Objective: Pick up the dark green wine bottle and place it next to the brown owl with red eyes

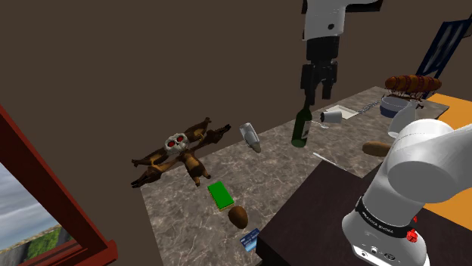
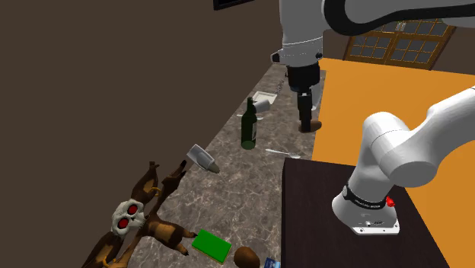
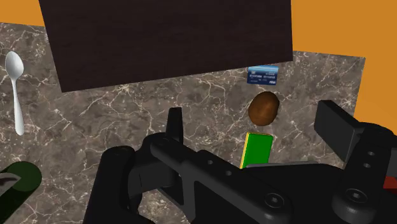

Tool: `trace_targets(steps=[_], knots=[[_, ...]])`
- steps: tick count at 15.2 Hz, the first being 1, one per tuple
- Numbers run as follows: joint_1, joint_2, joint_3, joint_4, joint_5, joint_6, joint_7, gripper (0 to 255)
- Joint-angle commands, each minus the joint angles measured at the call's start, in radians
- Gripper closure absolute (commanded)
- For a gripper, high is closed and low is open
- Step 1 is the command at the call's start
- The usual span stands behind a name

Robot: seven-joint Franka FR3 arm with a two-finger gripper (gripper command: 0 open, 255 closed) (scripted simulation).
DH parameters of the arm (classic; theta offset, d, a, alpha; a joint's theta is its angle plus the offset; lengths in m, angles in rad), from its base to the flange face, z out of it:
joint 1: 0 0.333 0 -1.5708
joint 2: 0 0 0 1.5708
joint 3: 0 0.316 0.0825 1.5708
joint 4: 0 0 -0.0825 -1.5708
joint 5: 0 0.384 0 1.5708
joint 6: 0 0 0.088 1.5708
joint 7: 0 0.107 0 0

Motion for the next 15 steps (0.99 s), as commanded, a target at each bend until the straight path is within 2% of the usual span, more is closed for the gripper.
trace_targets(steps=[1,9,15], knots=[[0.000,0.000,0.000,0.000,0.000,0.000,0.000,0],[-0.063,0.093,-0.138,-0.047,-0.136,0.200,-0.160,0],[-0.098,0.216,-0.246,-0.031,-0.204,0.362,-0.274,0]])
